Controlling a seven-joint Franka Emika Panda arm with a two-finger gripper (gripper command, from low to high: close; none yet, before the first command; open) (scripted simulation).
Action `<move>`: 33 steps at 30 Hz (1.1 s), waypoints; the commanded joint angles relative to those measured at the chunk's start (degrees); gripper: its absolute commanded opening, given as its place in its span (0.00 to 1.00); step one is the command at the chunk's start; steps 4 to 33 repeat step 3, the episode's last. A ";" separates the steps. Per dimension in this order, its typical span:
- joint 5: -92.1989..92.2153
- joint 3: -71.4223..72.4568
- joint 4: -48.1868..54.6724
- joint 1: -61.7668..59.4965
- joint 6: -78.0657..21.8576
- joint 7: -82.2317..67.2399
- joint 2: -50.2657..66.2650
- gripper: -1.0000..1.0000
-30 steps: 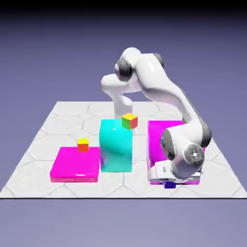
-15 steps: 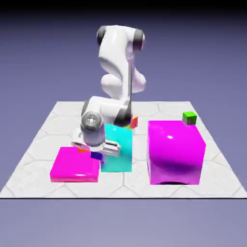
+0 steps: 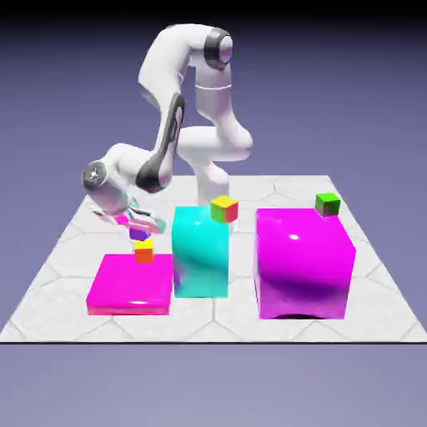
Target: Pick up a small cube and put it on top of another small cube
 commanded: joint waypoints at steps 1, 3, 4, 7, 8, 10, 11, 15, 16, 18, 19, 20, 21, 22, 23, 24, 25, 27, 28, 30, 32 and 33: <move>-0.19 0.00 0.00 0.00 0.01 0.08 0.00 1.00; -0.46 -0.02 1.59 0.17 -2.47 0.34 -0.99 1.00; -0.46 -0.02 1.59 0.17 -2.47 0.34 -0.99 1.00; -0.46 -0.02 1.59 0.17 -2.47 0.34 -0.99 1.00; -0.46 -0.02 1.59 0.17 -2.47 0.34 -0.99 1.00; -0.46 -0.02 1.59 0.17 -2.47 0.34 -0.99 1.00; -0.46 -0.02 1.59 0.17 -2.47 0.34 -0.99 1.00; -0.46 -0.02 1.59 0.17 -2.47 0.34 -0.99 1.00; -0.46 -0.02 1.59 0.17 -2.47 0.34 -0.99 1.00; -0.46 -0.02 1.59 0.17 -2.47 0.34 -0.99 1.00; -0.46 -0.02 1.59 0.17 -2.47 0.34 -0.99 1.00; -0.46 -0.02 1.59 0.17 -2.47 0.34 -0.99 1.00; -0.46 -0.02 1.59 0.17 -2.47 0.34 -0.99 1.00; -0.46 -0.02 1.59 0.17 -2.47 0.34 -0.99 1.00; -0.46 -0.02 1.59 0.17 -2.47 0.34 -0.99 1.00; -0.46 -0.02 1.59 0.17 -2.47 0.34 -0.99 1.00; -0.46 -0.02 1.59 0.17 -2.47 0.34 -0.99 1.00; -0.46 -0.02 1.59 0.17 -2.47 0.34 -0.99 1.00; -0.46 -0.02 1.59 0.17 -2.47 0.34 -0.99 1.00; -0.46 -0.02 1.59 0.17 -2.47 0.34 -0.99 1.00; -0.46 -0.02 1.59 0.17 -2.47 0.34 -0.99 1.00; -0.46 -0.02 1.59 0.17 -2.47 0.34 -0.99 1.00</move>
